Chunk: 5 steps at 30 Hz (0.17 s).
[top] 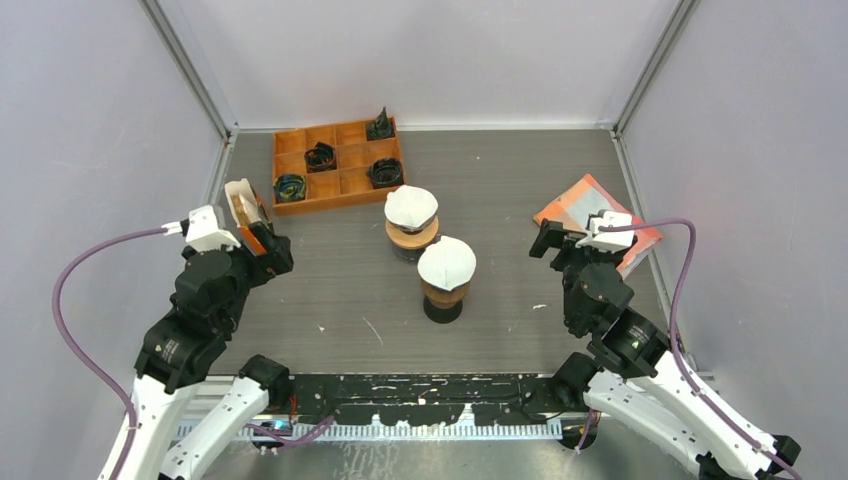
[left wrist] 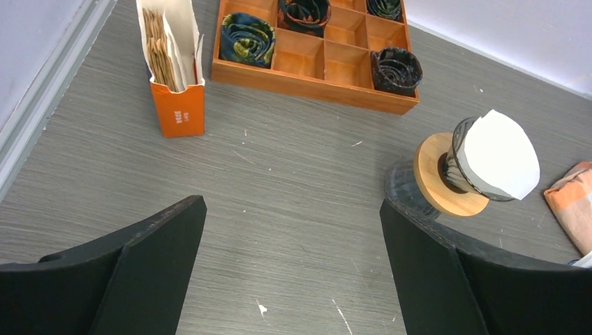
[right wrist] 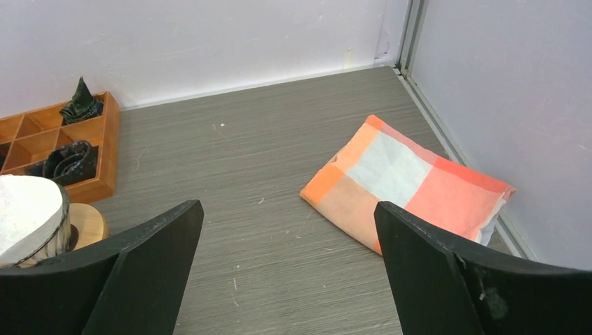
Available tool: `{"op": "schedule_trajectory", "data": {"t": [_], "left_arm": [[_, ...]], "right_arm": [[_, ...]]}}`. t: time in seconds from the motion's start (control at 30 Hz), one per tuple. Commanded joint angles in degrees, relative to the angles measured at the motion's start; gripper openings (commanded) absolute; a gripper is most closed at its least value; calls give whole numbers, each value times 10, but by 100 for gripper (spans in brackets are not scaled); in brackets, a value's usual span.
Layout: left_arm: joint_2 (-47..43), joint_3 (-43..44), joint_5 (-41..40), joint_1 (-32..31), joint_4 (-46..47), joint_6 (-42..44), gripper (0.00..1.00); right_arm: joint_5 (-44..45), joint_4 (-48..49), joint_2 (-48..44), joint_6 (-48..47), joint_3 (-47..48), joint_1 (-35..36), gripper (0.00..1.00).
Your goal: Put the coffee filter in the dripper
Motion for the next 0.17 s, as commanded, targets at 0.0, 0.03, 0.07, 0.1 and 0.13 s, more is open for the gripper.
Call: {"op": "schedule_trajectory", "data": {"t": [0.0,0.03,0.07,0.1,0.13], "left_arm": [[3,-1,-5,2,36,0,99],[4,-2,-4,3,37,1,99],[4,-2,-4,3,37,1,99],[4,-2,-3,3,37,0,99],[4,-2,-2,3,37,0,99]], "right_arm": [[2,34,2,-5,14,-2,100],[2,34,3,-5,15,-1,100],[1,34,5,-5,15,-1,100],[0,34,7,-6,16,-2,100],[-2,34,8,-7,17,-1,100]]}}
